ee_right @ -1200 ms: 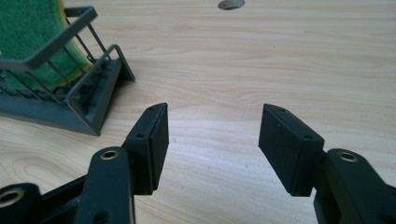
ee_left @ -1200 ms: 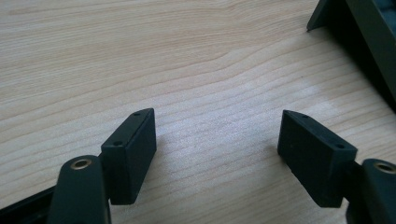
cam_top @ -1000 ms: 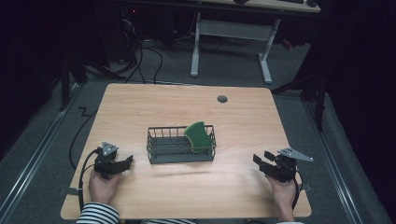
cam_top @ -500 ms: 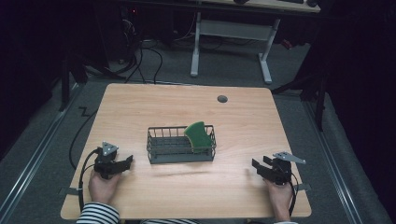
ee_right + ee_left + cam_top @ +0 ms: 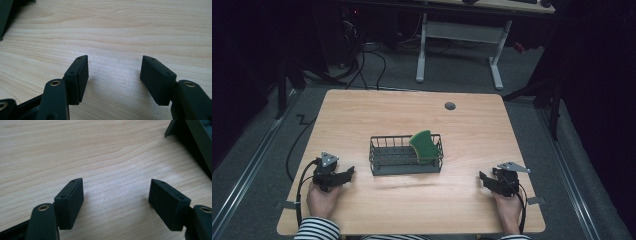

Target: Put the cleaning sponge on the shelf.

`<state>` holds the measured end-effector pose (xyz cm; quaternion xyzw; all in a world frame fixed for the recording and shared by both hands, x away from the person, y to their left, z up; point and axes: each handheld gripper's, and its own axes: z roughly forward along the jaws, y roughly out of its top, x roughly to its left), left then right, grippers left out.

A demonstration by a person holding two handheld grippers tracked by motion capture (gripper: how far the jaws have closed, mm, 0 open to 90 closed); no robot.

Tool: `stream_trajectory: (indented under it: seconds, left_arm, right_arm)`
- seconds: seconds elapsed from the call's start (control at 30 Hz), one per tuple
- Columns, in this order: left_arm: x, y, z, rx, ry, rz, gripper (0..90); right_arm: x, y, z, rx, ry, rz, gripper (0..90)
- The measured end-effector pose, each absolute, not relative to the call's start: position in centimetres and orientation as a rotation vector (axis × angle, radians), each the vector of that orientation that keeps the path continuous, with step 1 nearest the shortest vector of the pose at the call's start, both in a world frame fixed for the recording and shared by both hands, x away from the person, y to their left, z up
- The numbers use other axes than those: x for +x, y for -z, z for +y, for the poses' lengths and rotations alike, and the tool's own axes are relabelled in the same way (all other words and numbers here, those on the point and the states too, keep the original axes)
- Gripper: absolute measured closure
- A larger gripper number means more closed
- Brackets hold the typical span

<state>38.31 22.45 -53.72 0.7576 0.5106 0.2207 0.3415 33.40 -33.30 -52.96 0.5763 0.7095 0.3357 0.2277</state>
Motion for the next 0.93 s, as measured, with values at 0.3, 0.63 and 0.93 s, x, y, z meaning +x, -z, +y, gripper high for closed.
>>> stream_trajectory:
  seconds: [0.3, 0.63, 0.93]
  left_arm:
    - [38.3, 53.72, 22.44, 1.97, -0.575, 1.328, 28.8]
    - [38.29, 53.72, 22.43, 1.971, -0.575, 1.328, 28.8]
    - [38.29, 53.71, 22.43, 1.972, -0.574, 1.329, 28.8]
  right_arm:
    - [33.62, 53.03, -32.44, 1.529, -0.833, 1.976, 34.8]
    - [33.67, 53.06, -32.45, 1.538, -0.826, 1.976, 29.4]
    - [33.68, 53.06, -32.46, 1.538, -0.828, 1.977, 29.0]
